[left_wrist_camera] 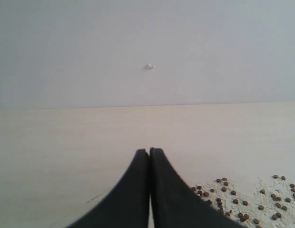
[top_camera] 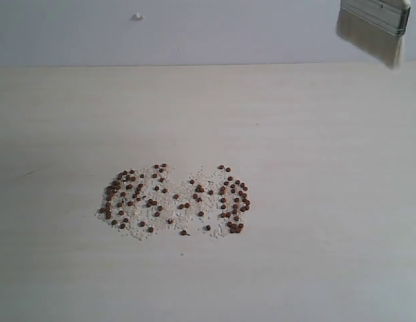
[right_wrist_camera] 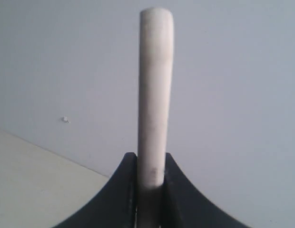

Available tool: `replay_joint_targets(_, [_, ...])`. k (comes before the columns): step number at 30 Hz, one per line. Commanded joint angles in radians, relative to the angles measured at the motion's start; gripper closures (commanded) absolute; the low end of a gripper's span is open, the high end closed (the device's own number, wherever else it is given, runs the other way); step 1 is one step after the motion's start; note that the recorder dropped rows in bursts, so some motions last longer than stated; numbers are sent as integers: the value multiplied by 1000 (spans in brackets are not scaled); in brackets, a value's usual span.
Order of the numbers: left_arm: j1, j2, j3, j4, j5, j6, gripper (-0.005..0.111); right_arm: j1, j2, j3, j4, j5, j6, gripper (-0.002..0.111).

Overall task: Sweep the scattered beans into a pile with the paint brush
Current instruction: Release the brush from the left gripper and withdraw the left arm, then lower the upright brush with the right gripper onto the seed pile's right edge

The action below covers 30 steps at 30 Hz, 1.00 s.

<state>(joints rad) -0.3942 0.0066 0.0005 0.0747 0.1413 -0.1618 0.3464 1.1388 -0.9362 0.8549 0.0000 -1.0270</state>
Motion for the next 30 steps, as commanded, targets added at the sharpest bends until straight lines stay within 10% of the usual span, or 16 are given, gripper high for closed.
replay_joint_targets(1, [-6, -7, 0, 0, 5, -7, 107, 130, -68, 124, 9, -185, 10, 108])
replay_joint_targets(13, [-6, -7, 0, 0, 5, -7, 107, 500, -95, 515, -63, -920, 218, 108])
replay_joint_targets(30, [-6, -7, 0, 0, 5, -7, 107, 514, 272, 615, 64, -1146, 498, 108])
